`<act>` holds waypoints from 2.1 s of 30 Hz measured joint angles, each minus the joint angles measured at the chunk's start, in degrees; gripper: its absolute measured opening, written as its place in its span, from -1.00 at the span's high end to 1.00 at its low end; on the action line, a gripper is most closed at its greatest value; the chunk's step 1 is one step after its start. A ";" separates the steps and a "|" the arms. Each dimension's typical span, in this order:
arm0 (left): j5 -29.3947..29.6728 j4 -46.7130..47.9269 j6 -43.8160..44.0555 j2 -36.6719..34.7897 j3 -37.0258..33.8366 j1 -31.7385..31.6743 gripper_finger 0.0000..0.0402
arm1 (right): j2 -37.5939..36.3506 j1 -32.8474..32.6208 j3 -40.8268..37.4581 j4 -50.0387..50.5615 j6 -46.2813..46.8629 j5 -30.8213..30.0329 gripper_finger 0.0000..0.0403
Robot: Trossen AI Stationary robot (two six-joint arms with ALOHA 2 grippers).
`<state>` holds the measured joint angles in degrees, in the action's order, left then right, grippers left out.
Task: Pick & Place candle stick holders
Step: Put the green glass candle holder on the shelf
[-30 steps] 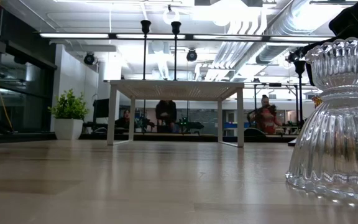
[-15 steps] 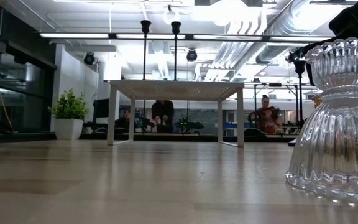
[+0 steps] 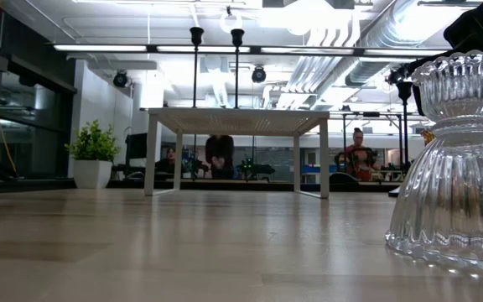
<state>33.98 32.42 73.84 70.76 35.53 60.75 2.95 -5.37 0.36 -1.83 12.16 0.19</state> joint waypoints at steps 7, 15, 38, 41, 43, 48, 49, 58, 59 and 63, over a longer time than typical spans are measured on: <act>0.02 0.00 0.21 0.00 0.02 -0.02 0.17 | -0.01 0.00 0.00 0.00 0.00 0.00 0.99; 0.43 0.02 0.22 -0.02 0.02 -1.35 0.25 | -0.01 0.00 0.00 0.00 0.00 0.00 0.99; 2.14 0.22 -0.03 0.07 0.00 -9.25 0.25 | -0.01 0.00 0.00 0.00 0.00 0.00 0.99; 4.34 0.28 -0.04 0.07 0.18 -10.61 0.24 | 0.01 0.00 0.00 0.00 0.00 0.00 0.99; 5.87 0.25 -0.05 0.07 0.78 -11.63 0.24 | -0.01 0.00 0.00 -0.01 0.00 0.00 0.99; 8.37 0.22 -0.22 0.07 2.76 -14.70 0.24 | 0.01 0.00 0.00 -0.02 0.00 0.00 0.99; 8.39 0.19 -0.49 0.07 3.15 -15.38 0.24 | 0.00 0.00 0.00 0.00 0.00 0.00 0.99; 8.35 0.55 -2.97 0.07 7.60 -20.95 0.24 | -0.01 0.00 0.00 0.00 0.00 0.00 0.99; 8.37 0.59 -3.36 0.07 8.30 -21.57 0.24 | 0.00 0.00 0.00 0.00 0.00 0.00 0.99; 8.37 0.80 -5.49 0.07 11.10 -24.67 0.24 | 0.00 0.00 0.00 0.00 0.00 0.00 0.99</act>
<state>42.35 33.22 68.35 70.83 46.62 36.08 2.96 -5.37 0.36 -1.83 12.16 0.19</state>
